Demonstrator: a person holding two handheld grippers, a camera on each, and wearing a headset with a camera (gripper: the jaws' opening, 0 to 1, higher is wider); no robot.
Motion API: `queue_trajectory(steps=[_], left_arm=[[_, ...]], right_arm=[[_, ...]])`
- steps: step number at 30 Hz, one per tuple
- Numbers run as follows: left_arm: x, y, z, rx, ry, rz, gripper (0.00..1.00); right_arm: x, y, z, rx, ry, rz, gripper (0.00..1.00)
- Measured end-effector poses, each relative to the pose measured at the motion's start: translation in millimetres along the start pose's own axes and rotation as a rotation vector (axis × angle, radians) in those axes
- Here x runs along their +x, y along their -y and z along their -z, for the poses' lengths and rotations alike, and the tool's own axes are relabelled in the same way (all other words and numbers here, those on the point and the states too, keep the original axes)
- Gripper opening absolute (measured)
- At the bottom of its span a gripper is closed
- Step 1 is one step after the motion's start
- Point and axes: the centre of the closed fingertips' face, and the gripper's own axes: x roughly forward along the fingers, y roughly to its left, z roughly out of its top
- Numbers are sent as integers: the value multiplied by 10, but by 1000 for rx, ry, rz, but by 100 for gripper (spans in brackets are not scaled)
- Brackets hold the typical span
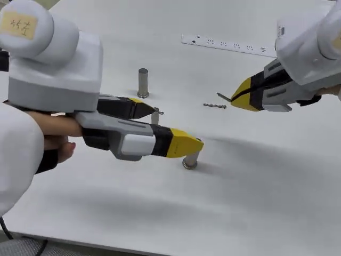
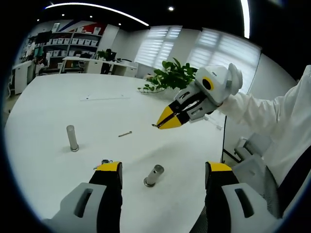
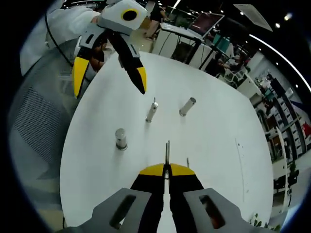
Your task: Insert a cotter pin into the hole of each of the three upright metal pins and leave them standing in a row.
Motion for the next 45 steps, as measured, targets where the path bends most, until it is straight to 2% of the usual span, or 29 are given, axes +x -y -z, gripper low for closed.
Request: queue_trajectory(steps=[7,11,13,15,22,28,30,40,45], left_arm=[[160,93,-136,-52,25,53,53],[235,136,-107,-84,-5,85,42],[268,147,-120,-95,-1,90,39],[303,148,-125,-108,1,90,36],[384,167,-101,-153,-15,106,26],[413,177,-119,-183,-11,119,15],[425,181,-125,-204,-9,126,14],[467,184,-94,-220,-28,137,7],[472,187,-100,-239,-23,143,3]], right_arm=[[-54,-146,-80,3,32,25,0],[-89,-231,-195,18,68,27,0],[-98,-254,-234,9,72,34,0],[-98,-313,-273,13,83,15,0],[-88,-391,-312,2,95,15,0],[-97,-412,-326,5,102,14,0],[-102,-414,-332,3,102,14,0],[-101,-439,-361,-5,104,13,0],[-100,-449,-379,-9,106,12,0]])
